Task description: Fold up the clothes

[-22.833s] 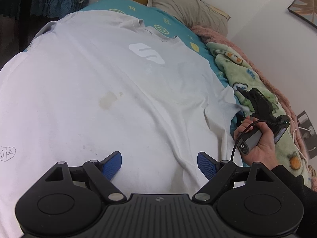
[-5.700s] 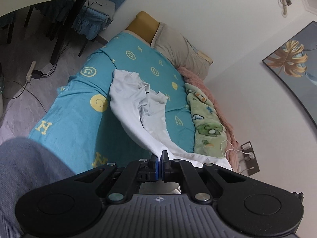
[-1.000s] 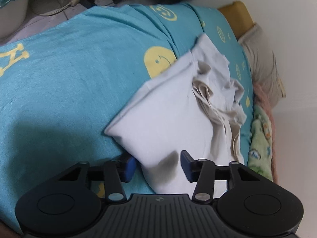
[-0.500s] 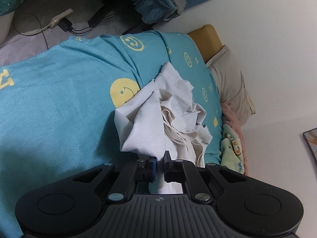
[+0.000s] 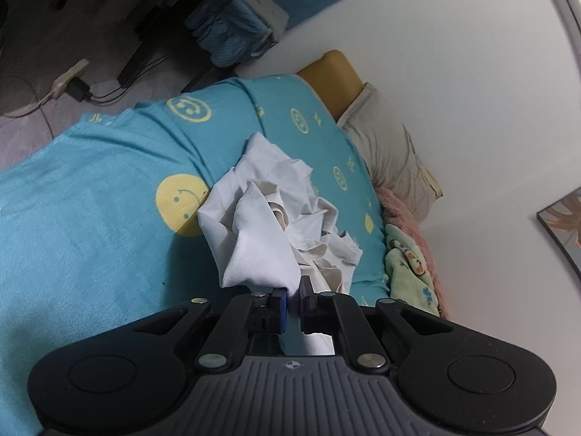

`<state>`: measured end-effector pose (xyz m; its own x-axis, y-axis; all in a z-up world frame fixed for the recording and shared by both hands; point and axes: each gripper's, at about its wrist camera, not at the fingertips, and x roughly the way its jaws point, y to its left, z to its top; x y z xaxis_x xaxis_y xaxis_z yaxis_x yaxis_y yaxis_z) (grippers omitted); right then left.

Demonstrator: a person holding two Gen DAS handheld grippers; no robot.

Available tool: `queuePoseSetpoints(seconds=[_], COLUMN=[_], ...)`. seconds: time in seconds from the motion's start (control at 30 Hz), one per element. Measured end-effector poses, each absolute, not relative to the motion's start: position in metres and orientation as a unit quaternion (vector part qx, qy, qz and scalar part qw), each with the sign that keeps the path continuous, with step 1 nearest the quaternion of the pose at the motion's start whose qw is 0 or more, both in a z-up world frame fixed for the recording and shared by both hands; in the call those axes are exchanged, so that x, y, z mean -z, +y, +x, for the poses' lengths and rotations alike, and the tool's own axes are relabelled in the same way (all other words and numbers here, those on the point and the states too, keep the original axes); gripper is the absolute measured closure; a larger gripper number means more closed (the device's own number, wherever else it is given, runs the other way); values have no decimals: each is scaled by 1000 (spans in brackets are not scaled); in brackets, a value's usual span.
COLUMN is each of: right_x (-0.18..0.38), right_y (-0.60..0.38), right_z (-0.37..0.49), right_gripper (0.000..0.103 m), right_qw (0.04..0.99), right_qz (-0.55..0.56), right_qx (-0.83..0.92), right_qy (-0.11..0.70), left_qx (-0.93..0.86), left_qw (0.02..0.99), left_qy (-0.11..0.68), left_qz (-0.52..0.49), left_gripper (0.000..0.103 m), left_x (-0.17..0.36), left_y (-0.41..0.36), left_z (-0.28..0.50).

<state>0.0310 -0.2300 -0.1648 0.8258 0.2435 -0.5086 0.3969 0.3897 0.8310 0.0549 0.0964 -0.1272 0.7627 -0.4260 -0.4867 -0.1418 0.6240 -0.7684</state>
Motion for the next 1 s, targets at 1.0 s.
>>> queuePoseSetpoints(seconds=[1.0], right_x=[43], right_y=[-227], right_z=[-116], right_gripper=[92], right_qw=[844], right_qz=[460], right_qx=[-2], right_qy=[275], left_qx=[112], left_qw=[859], left_qy=[309], left_qz=[-391], left_gripper=[97], left_x=[9], left_y=[92], left_z=[-122])
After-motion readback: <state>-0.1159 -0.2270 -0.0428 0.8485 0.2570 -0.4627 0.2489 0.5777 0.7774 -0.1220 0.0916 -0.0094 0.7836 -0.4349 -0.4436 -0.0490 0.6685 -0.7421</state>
